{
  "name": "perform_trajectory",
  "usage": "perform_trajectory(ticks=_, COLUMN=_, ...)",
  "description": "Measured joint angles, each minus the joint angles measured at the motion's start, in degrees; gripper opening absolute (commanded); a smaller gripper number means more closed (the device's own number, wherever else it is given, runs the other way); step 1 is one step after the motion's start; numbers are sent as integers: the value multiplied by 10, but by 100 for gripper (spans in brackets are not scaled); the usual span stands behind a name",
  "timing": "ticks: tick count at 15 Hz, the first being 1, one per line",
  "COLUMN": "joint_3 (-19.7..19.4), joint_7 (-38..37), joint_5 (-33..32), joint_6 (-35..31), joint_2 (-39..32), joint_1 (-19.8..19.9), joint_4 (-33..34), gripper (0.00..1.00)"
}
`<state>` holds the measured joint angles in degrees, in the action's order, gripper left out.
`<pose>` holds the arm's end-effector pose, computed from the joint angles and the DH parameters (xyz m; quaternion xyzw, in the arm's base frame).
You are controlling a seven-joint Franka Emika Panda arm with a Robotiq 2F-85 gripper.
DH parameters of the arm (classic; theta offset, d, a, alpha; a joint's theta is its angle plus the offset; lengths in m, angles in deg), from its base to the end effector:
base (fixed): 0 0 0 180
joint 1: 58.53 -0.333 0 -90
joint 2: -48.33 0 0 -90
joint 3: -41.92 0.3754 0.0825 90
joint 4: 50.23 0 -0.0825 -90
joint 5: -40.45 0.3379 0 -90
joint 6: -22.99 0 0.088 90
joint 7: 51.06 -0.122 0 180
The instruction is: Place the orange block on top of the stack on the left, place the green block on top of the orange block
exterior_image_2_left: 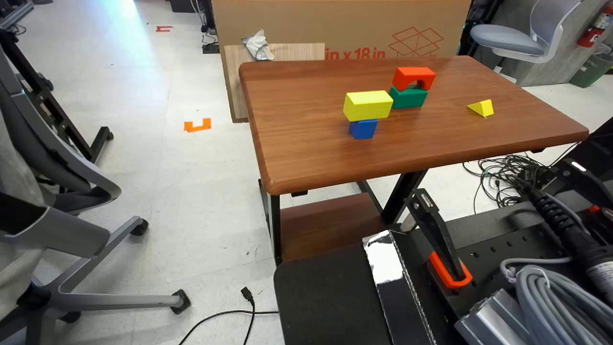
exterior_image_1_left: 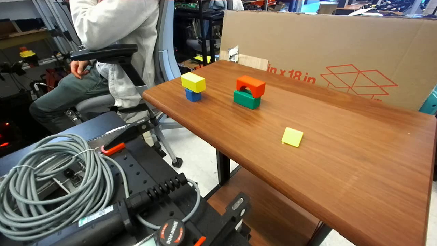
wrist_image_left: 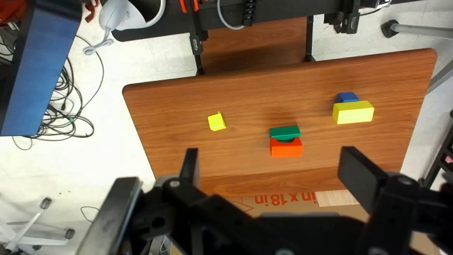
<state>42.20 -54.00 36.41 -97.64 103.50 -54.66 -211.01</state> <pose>0.2026 -0.0167 0.5088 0.9899 -0.0434 0.1304 0.0353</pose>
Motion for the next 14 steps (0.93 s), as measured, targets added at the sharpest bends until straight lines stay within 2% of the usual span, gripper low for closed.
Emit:
perform_trajectory(ticks=3, joint_3=2, joint_7=1, joint_5=0, joint_6=-9, joint_2=-16, joint_1=-1, joint_4=0, gripper=100)
perform_trajectory(ticks=6, joint_3=6, joint_7=1, joint_5=0, joint_6=-49, joint_2=-63, joint_1=-1, joint_4=0, gripper=100)
perform_trajectory(ticks=14, joint_3=12, joint_7=1, joint_5=0, joint_6=-233, joint_2=-294, joint_1=-1, joint_4=9, gripper=100)
